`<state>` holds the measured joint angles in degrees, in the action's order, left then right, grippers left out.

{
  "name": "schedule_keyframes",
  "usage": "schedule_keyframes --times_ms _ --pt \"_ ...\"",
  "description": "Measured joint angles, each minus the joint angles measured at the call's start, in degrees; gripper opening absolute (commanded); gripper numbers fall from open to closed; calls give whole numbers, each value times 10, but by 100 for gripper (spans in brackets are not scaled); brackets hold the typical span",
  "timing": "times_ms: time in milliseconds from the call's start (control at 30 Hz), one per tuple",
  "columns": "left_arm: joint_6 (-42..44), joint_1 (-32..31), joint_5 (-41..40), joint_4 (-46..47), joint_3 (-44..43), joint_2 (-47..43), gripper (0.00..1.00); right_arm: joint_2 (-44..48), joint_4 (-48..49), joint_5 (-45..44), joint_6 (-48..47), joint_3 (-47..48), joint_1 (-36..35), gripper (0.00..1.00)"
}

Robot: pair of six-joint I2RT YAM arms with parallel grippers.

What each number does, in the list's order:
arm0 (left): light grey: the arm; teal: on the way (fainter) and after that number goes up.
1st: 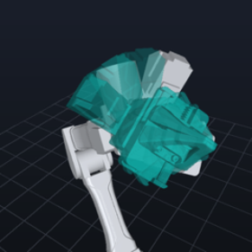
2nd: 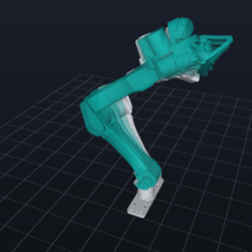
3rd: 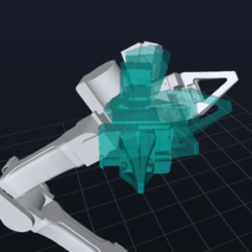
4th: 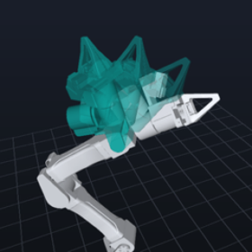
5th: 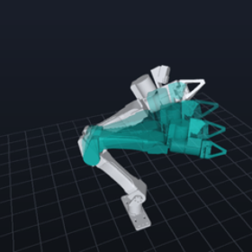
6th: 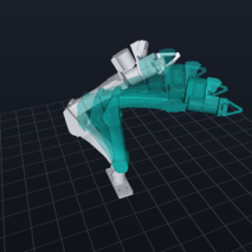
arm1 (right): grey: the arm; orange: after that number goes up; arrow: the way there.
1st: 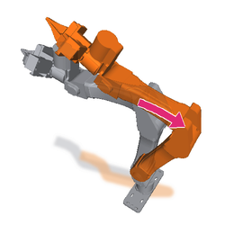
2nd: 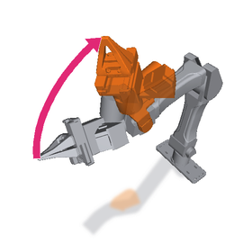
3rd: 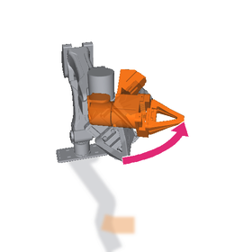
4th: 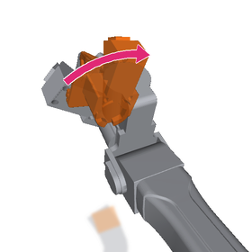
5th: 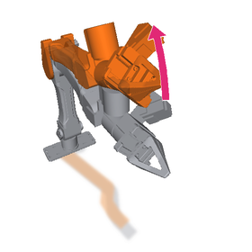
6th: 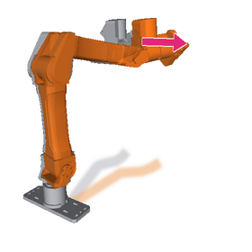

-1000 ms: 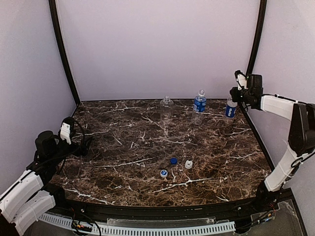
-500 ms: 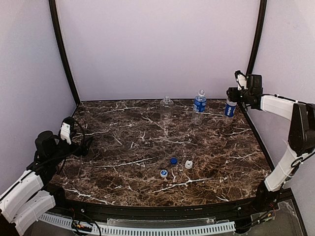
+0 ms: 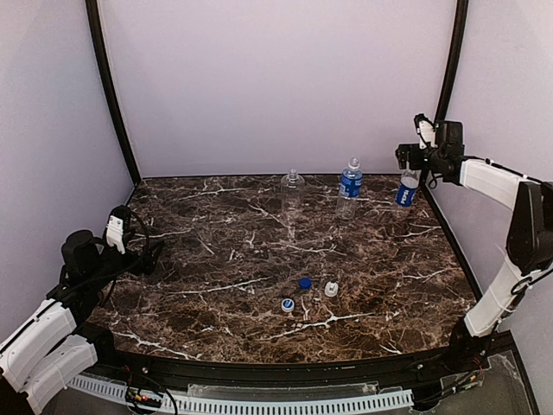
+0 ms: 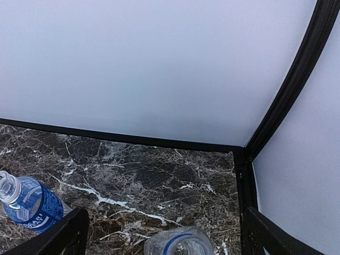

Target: Unscrew the bottle caps

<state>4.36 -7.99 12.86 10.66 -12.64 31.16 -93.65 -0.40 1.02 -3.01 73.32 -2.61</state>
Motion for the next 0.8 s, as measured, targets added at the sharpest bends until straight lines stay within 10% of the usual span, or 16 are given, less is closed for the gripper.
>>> schedule_keyframes --times_ms 333,800 --pt "-6 2 -10 1 1 -1 99 160 -23 -19 6 -53 0 99" --pt "-42 19 -90 12 5 5 99 610 40 -85 157 -561 4 99"
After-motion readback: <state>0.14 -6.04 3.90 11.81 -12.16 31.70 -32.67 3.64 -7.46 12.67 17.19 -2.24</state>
